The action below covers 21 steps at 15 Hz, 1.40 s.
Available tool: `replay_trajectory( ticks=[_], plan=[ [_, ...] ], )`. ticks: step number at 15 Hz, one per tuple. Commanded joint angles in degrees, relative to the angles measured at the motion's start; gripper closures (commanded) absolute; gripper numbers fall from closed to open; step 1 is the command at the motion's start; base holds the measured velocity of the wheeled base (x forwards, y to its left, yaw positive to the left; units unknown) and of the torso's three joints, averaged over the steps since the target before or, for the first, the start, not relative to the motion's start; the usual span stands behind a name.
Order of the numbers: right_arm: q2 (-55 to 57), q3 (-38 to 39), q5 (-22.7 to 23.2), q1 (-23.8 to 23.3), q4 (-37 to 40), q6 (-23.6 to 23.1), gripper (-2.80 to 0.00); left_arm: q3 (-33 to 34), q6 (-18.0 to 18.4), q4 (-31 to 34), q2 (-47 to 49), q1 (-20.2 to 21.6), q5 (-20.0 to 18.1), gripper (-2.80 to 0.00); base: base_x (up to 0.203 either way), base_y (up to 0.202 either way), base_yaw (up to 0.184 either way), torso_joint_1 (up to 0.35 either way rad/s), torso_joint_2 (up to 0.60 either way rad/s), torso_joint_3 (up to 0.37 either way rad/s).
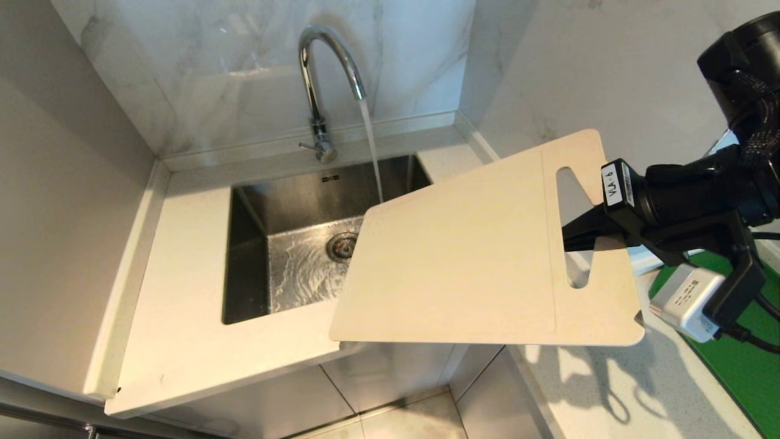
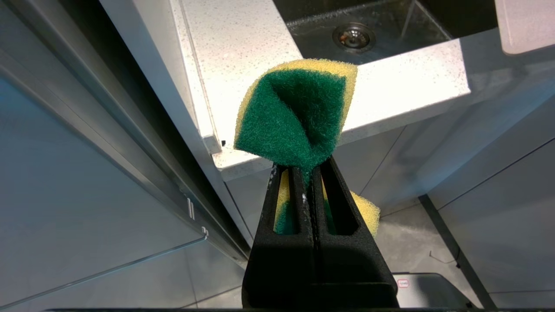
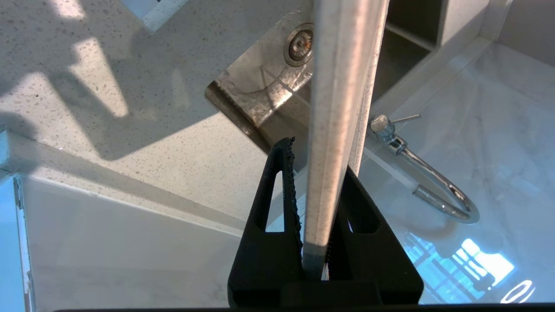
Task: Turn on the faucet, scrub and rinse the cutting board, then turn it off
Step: Scrub the cutting board underwater
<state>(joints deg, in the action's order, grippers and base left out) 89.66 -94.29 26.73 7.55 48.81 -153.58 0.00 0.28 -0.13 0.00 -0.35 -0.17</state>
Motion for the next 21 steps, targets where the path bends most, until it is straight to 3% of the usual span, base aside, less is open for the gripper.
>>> replay_trajectory(
  ticks=[1,15,21],
  plan=[
    [0.0,0.0,0.2,0.0,0.2,-0.8,0.0,0.1,0.0,0.0,-0.2,0.0,0.0,0.0,0.012,0.0,0.036,-0.002,0.0,0.007],
    [-0.3,1.6,0.1,-0.2,0.2,-0.9,0.0,0.1,0.0,0.0,-0.2,0.0,0.0,0.0,0.183,0.0,0.005,0.003,0.0,0.001],
    [0.3,1.9,0.2,-0.1,0.1,-0.9,0.0,0.1,0.0,0.0,-0.2,0.0,0.0,0.0,0.021,0.0,0.002,0.002,0.0,0.001]
  ],
)
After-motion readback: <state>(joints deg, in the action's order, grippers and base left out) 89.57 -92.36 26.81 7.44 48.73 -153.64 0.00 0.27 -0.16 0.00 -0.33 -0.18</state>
